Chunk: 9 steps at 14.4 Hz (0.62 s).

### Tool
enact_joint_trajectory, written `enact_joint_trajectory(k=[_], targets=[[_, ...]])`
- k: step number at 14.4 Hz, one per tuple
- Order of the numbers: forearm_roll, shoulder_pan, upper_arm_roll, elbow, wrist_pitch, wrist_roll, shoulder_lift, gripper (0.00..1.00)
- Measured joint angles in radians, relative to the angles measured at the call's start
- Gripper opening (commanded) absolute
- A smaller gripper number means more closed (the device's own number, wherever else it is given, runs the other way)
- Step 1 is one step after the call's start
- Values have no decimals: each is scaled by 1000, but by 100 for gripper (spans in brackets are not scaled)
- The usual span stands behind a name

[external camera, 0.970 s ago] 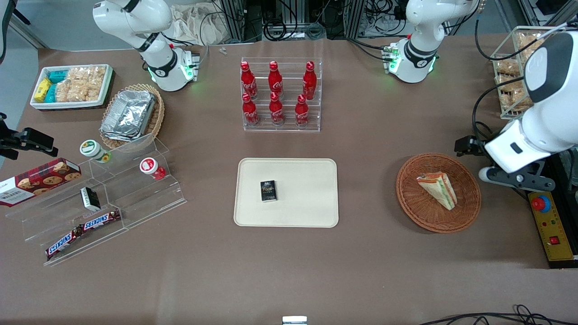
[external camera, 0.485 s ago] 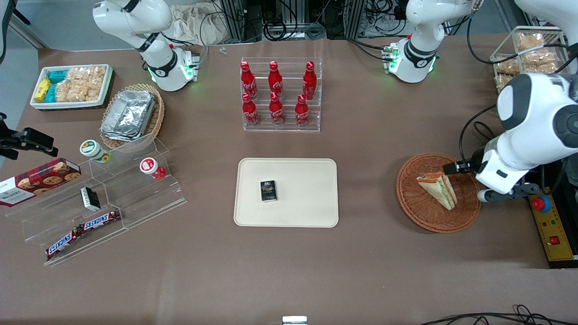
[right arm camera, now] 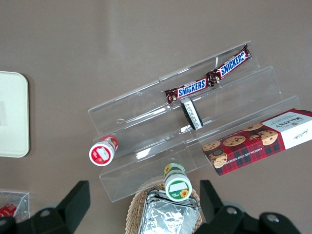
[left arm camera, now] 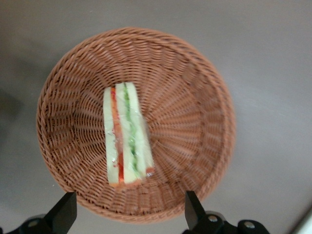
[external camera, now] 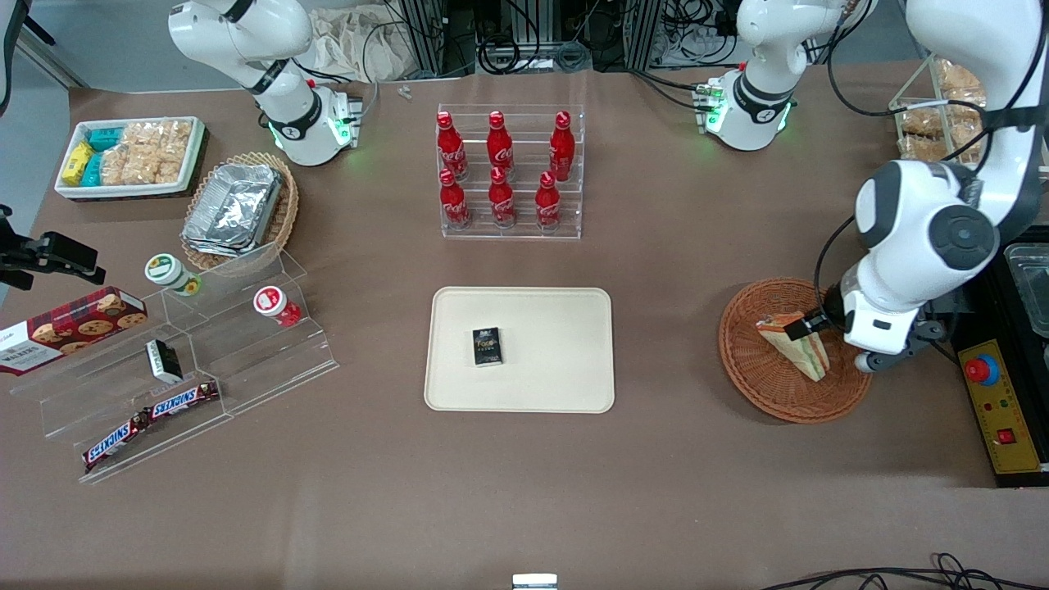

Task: Place sandwich from basket to tray
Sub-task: 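Lower the left gripper and close it on the sandwich's crust edge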

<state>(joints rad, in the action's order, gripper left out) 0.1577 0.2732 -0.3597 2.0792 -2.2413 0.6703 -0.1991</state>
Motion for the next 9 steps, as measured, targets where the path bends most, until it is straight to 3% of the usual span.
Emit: enact_joint_trajectory(k=[3,9], targets=[[41,0,13,67,-78,52,-18,100],[42,0,50,88,-110,56,-60,100]])
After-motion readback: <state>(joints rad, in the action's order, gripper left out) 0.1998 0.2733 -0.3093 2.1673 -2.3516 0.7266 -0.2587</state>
